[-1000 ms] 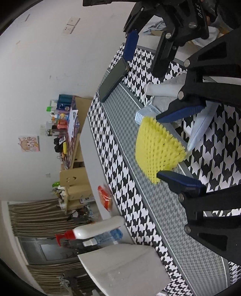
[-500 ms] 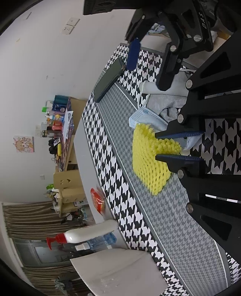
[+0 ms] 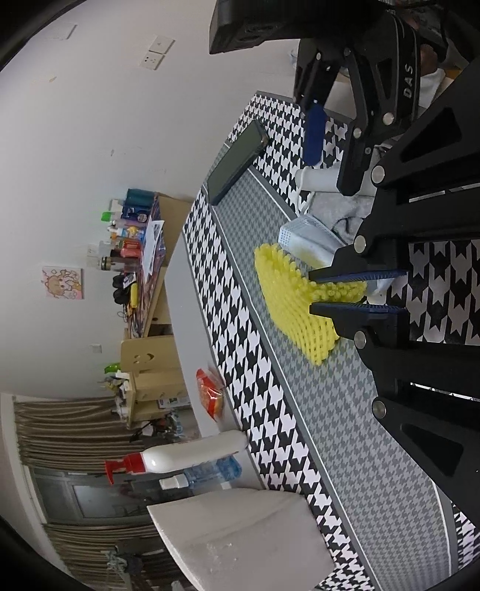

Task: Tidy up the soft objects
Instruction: 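Close the right tool on the grey sock and lift it off the runner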

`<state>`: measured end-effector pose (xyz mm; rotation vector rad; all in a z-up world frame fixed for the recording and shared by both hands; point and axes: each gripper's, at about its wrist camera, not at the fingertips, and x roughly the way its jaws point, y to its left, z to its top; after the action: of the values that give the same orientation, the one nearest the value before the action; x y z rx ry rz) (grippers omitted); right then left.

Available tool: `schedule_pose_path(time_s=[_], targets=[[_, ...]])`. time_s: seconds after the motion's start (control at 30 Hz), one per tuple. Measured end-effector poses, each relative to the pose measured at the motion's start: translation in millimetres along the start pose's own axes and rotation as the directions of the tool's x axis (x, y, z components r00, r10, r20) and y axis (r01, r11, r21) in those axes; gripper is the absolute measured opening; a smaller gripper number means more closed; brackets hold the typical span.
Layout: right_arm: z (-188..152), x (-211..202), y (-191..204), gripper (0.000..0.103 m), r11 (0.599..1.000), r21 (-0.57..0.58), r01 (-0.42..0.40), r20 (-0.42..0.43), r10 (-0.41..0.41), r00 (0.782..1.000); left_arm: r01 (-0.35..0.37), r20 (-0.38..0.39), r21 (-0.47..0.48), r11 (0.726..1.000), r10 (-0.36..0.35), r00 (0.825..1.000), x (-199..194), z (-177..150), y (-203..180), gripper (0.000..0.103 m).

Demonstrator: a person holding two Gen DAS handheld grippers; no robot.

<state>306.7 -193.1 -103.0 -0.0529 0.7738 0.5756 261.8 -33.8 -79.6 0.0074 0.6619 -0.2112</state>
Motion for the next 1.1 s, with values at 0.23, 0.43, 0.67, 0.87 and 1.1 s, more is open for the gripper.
schedule_pose_path(time_s=[0.23, 0.43, 0.67, 0.87, 1.1], targets=[[-4, 7, -4, 0.044, 0.999, 0.038, 0.011, -0.056, -0.009, 0.998, -0.008, 0.030, -0.005, 1.000, 0.008, 1.000, -11, 0, 0, 0.011], [-2, 7, -10, 0.044, 0.995, 0.101, 0.011, -0.085, -0.002, 0.996, -0.020, 0.055, -0.020, 1.000, 0.021, 0.998, -21, -2, 4, 0.011], [-4, -10, 9, 0.044, 0.998, 0.067, 0.009, -0.045, -0.006, 0.999, -0.025, 0.087, -0.036, 0.999, 0.028, 0.996, -35, -4, 11, 0.011], [-1, -12, 18, 0.044, 0.999, 0.039, 0.026, -0.013, -0.026, 1.000, -0.029, 0.110, -0.052, 0.998, 0.035, 0.993, -48, -8, 18, 0.011], [8, 12, 29, 0.044, 0.999, -0.017, 0.029, -0.056, -0.029, 0.998, -0.036, 0.120, -0.058, 0.998, 0.043, 0.992, -58, -11, 21, 0.011]])
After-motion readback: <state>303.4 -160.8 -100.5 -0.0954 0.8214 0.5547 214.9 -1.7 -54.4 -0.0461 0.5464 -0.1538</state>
